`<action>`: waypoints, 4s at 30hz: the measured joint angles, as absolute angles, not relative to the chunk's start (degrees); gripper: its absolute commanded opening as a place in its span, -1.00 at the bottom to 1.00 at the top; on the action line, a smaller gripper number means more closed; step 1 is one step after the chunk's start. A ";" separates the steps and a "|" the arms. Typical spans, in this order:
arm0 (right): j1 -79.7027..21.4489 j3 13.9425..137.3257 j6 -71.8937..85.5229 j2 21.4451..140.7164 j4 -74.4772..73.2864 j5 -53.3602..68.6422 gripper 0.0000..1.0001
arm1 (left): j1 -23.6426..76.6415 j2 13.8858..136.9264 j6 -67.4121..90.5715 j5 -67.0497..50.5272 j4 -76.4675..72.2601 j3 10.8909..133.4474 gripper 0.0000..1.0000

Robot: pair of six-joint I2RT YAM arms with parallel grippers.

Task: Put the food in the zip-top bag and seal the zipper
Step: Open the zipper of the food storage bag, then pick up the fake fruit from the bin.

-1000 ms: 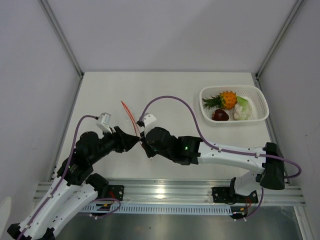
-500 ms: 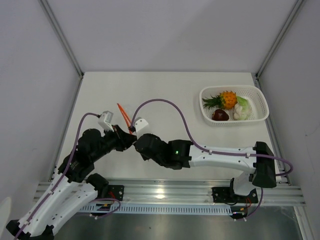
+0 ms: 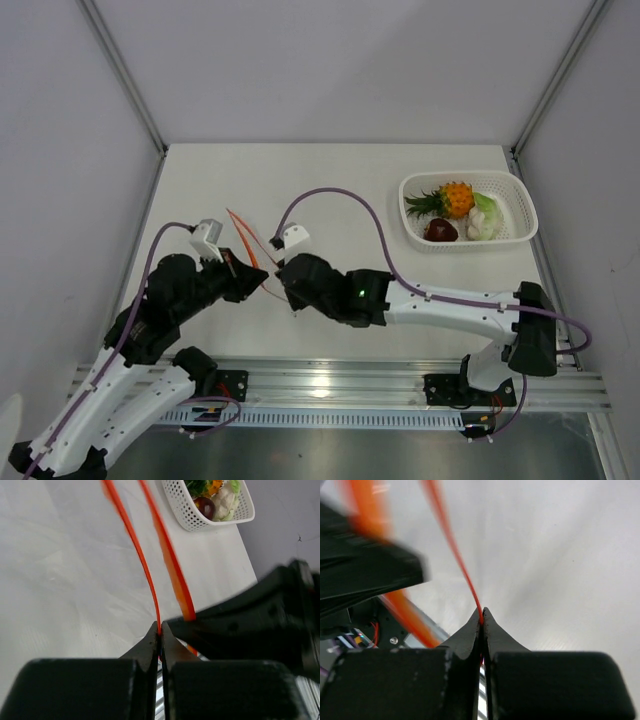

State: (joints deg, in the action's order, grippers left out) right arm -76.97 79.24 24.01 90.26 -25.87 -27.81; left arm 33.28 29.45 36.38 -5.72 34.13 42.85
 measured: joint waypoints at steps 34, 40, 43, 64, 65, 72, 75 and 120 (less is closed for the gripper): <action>-35.86 61.69 31.99 76.18 -21.39 10.87 0.60 | 35.64 72.77 27.86 -20.25 25.58 61.41 -0.99; -26.70 65.23 30.02 71.50 -26.41 8.95 0.68 | 35.64 75.90 27.27 -22.33 24.51 62.52 -0.99; -20.58 66.83 29.12 71.46 -28.56 7.29 0.68 | 35.66 77.60 26.85 -23.55 24.32 63.90 -0.99; -7.16 74.52 22.74 95.13 -35.70 -7.77 0.99 | 35.66 87.99 29.95 -34.87 15.27 65.80 -0.99; -7.16 74.67 22.55 95.83 -35.68 -8.43 0.99 | 35.68 87.99 29.95 -34.89 15.27 65.80 -0.99; -7.16 74.81 22.06 100.29 -35.33 -11.86 0.99 | 35.66 87.99 29.95 -34.98 15.18 65.80 -0.99; -7.16 74.81 21.87 101.95 -34.89 -12.86 0.99 | 35.66 87.99 29.98 -35.14 15.07 65.80 -0.99; -16.91 69.97 19.44 75.07 -28.91 3.92 -1.00 | 34.28 89.30 29.91 -39.44 18.61 70.98 -0.99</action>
State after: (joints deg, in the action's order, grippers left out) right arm -16.91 69.97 19.44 75.07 -28.91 3.92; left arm 34.28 89.30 29.91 -39.44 18.61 70.98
